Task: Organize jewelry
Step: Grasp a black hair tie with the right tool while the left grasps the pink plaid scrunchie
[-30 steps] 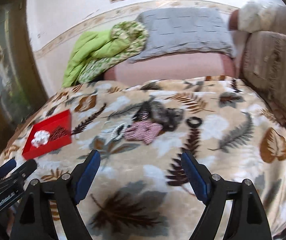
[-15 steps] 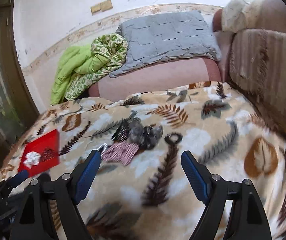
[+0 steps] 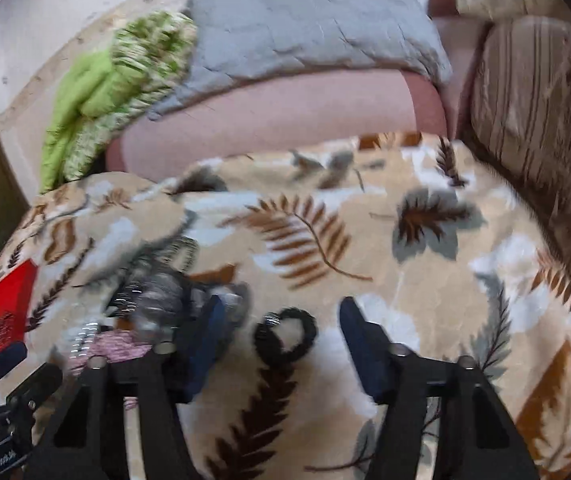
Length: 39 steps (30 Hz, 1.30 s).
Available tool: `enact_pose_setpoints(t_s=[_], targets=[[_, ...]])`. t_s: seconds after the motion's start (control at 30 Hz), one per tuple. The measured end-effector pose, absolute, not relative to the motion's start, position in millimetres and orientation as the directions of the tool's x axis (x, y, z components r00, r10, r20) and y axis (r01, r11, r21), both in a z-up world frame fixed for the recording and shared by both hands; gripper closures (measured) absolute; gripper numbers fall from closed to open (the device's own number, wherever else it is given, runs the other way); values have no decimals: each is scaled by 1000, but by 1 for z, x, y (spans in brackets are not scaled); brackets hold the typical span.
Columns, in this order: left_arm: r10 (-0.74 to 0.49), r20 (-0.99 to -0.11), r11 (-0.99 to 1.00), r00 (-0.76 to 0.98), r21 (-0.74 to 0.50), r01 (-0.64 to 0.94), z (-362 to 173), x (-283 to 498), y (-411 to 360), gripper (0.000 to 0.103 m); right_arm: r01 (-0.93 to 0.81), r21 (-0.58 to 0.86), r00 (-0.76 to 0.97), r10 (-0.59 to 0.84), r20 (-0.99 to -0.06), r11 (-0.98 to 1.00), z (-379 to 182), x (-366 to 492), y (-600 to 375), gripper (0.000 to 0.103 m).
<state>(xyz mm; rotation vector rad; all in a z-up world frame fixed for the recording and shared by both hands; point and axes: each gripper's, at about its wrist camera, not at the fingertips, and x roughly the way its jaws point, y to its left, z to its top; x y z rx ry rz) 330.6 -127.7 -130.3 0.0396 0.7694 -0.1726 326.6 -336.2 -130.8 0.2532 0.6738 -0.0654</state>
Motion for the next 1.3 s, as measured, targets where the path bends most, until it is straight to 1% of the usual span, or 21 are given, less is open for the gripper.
enact_pose_setpoints(t_s=[0.07, 0.13, 0.2, 0.27, 0.33, 0.37, 0.4, 0.43, 0.47, 0.53, 0.6, 0.7, 1.0, 1.1, 1.2, 1.3], targets=[[-145, -725, 983, 673, -30, 179, -147, 345, -133, 51, 156, 208, 767, 14, -642, 966, -141, 337, -342, 49], [-157, -750, 981, 643, -45, 187, -159, 353, -136, 57, 171, 206, 758, 5, -652, 963, -150, 346, -346, 52], [-160, -759, 981, 631, -49, 190, -167, 357, -138, 58, 173, 224, 742, 23, -670, 959, -158, 352, -346, 57], [-167, -758, 979, 630, -51, 198, -171, 358, -141, 69, 171, 183, 719, 4, -695, 968, -167, 357, -339, 58], [-169, -754, 977, 635, -42, 210, -171, 357, -146, 73, 180, 177, 696, 2, -718, 968, -176, 361, -338, 62], [-170, -753, 976, 636, -40, 214, -171, 356, -147, 78, 180, 181, 686, 8, -727, 967, -180, 362, -339, 66], [-171, -753, 975, 636, -36, 219, -171, 355, -149, 81, 185, 185, 679, 10, -734, 965, -183, 363, -340, 75], [-175, -751, 974, 636, -38, 223, -171, 354, -149, 87, 186, 198, 672, 23, -740, 962, -186, 363, -341, 81], [-184, -749, 973, 636, -47, 226, -170, 354, -147, 89, 180, 209, 668, 37, -743, 961, -188, 363, -340, 83], [-211, -743, 969, 635, -74, 236, -168, 352, -144, 94, 170, 191, 655, 34, -755, 967, -191, 365, -336, 94], [-234, -735, 964, 637, -91, 249, -165, 347, -140, 95, 173, 178, 648, 24, -762, 969, -195, 365, -333, 95], [-241, -720, 963, 650, -93, 254, -160, 336, -134, 95, 181, 180, 670, 13, -742, 967, -189, 359, -333, 96], [-251, -673, 964, 696, -107, 244, -131, 283, -108, 96, 194, 193, 787, -35, -616, 962, -138, 300, -300, 96], [-248, -658, 965, 711, -108, 237, -119, 261, -91, 96, 158, 208, 819, -11, -574, 965, -122, 270, -273, 96], [-235, -641, 970, 730, -102, 222, -108, 242, -74, 96, 103, 163, 844, 0, -536, 981, -103, 245, -239, 96], [-208, -618, 977, 758, -86, 197, -95, 221, -53, 96, 56, 157, 862, 32, -506, 986, -89, 219, -210, 96]])
